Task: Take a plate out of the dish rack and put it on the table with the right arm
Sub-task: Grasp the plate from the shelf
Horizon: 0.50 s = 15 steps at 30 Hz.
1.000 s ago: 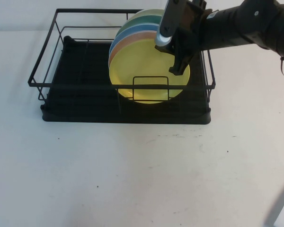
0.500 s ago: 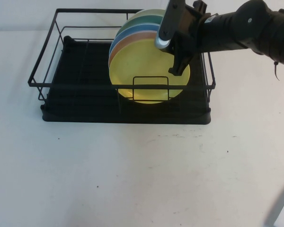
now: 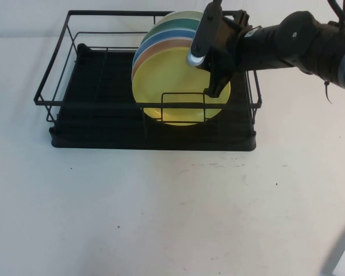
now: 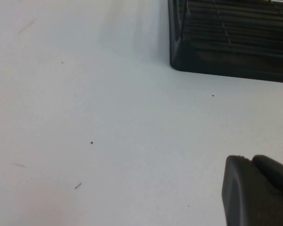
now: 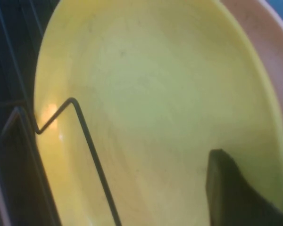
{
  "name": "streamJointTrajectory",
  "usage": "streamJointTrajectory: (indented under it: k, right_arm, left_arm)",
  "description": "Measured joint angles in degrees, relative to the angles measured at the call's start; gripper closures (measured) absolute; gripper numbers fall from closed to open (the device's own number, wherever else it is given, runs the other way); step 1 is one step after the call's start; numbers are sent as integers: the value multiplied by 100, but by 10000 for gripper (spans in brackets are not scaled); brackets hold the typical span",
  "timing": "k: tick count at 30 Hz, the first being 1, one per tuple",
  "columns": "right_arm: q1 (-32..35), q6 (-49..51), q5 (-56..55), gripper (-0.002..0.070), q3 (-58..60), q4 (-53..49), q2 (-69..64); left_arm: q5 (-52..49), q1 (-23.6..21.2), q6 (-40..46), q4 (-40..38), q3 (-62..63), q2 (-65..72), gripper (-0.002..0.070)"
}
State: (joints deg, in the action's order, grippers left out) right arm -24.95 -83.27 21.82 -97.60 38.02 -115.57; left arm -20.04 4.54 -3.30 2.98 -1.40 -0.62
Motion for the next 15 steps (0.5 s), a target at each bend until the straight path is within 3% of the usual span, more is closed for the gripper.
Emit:
streamJointTrajectory:
  k: [3, 15]
  right_arm:
    - [-11, 0, 66, 588, 0, 34, 0]
    - [-13, 120, 424, 605, 11, -131, 567]
  left_arm:
    - [0, 0, 0, 0, 0, 0, 679]
    - [0, 0, 0, 0, 0, 0, 679]
